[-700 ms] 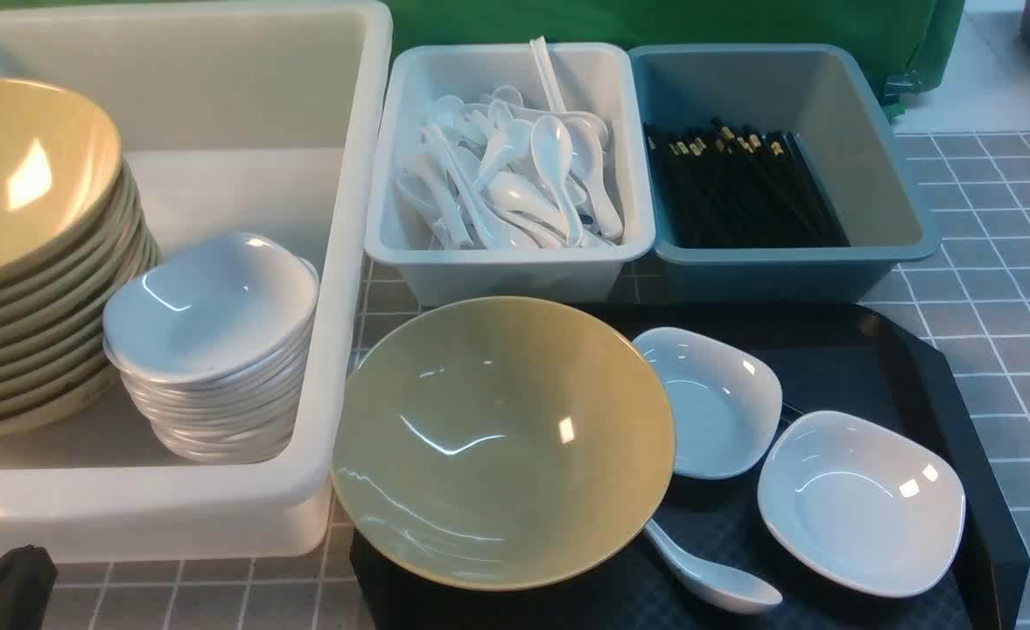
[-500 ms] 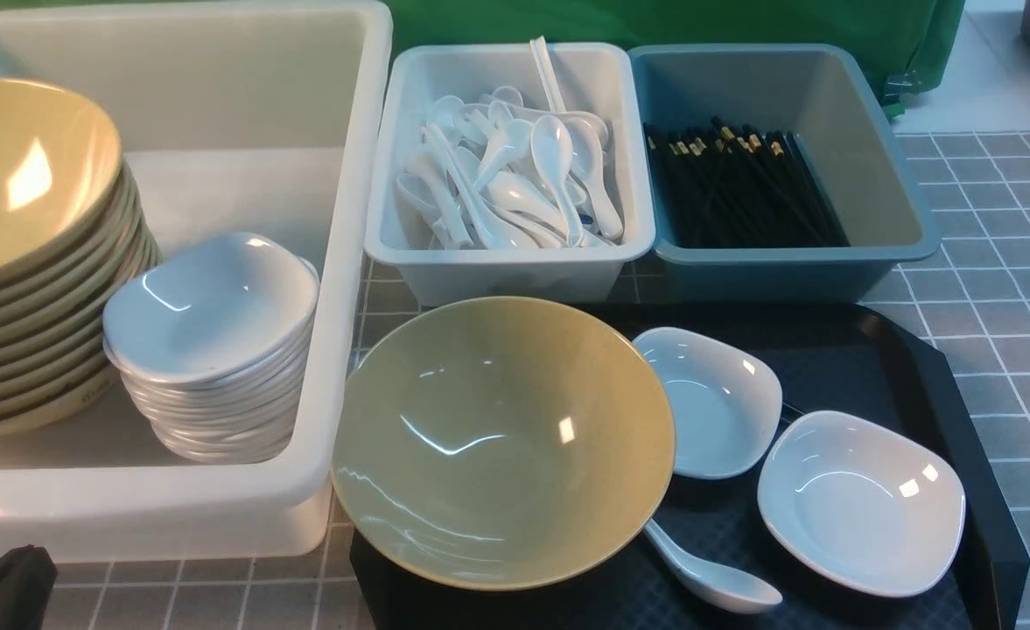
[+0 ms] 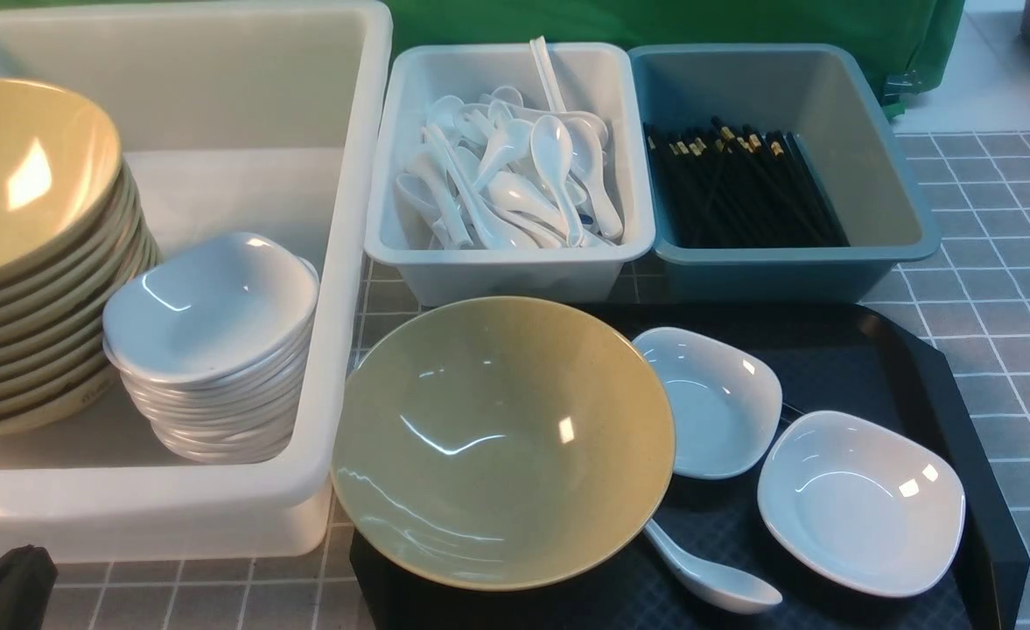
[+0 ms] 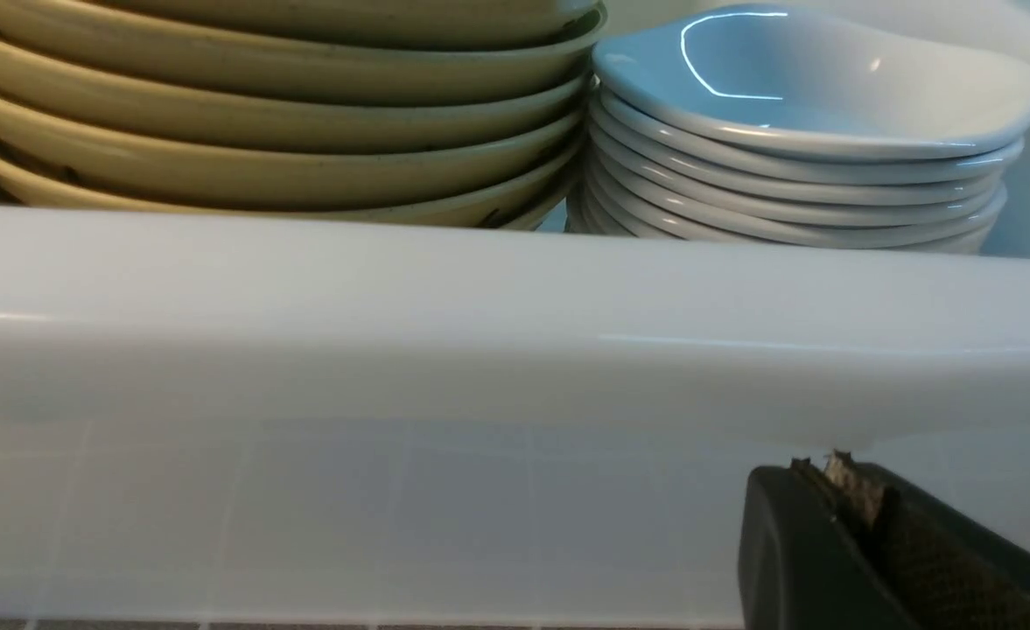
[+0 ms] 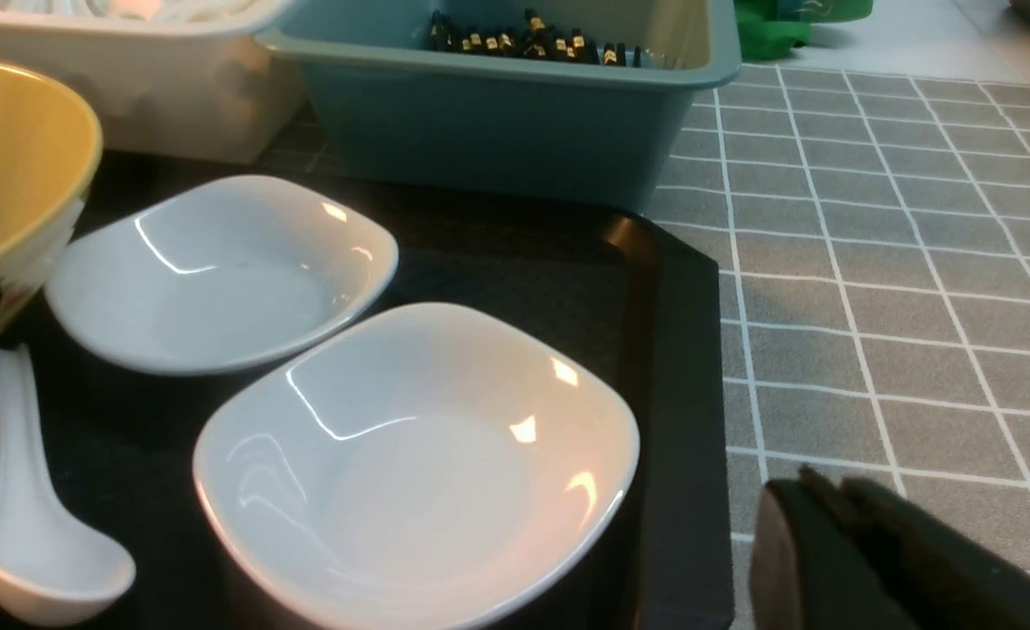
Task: On grey table put chopsticks spoon bowls plates into blue grey white boxes.
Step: 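Grasp the large bowl on the tray by its rim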
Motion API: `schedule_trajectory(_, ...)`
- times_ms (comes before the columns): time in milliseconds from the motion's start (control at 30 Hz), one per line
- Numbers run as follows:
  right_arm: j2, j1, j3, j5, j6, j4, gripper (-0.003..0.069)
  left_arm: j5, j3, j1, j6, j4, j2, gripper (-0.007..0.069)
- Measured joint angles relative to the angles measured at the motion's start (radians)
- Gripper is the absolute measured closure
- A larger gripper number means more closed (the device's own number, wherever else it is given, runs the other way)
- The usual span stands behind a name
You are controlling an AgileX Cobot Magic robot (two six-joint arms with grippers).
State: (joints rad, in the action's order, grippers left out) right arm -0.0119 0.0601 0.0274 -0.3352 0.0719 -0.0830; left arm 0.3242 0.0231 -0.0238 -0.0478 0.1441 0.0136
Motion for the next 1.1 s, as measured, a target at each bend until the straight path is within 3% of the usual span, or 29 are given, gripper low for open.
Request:
schedule_trajectory(500,0.0,0.0,0.001,0.069,0.0,0.0,0.0563,-0.047,0.002,0.0,-0.002,0.0,0.0,0.0633)
schedule_trajectory(567,0.0,0.0,0.001,0.138,0.0,0.0,0.0561,-0.121,0.002,0.0,-0.002,0.0,0.0,0.0633)
schedule_trajectory(767,0.0,0.0,0.001,0.594,0.0,0.0,0.0561,-0.485,0.002,0.0,-0.002,0.0,0.0,0.0633)
schedule_trajectory(833,0.0,0.0,0.001,0.652,-0.001,0.0,0.0561,-0.531,0.002,0.0,-0.002,0.0,0.0,0.0633)
schedule_trajectory(933,0.0,0.0,0.001,0.781,-0.113,-0.001,0.0561,-0.685,0.002,0.0,0.027,0.004,0.0,0.0633)
schedule_trajectory(1033,0.0,0.0,0.001,0.877,-0.262,-0.003,0.0561,-0.884,0.002,0.0,0.137,0.022,0.0,0.0633)
schedule_trajectory(1100,0.0,0.0,0.001,0.914,-0.294,-0.004,0.0561,-0.993,0.002,0.0,0.194,0.034,0.0,0.0633)
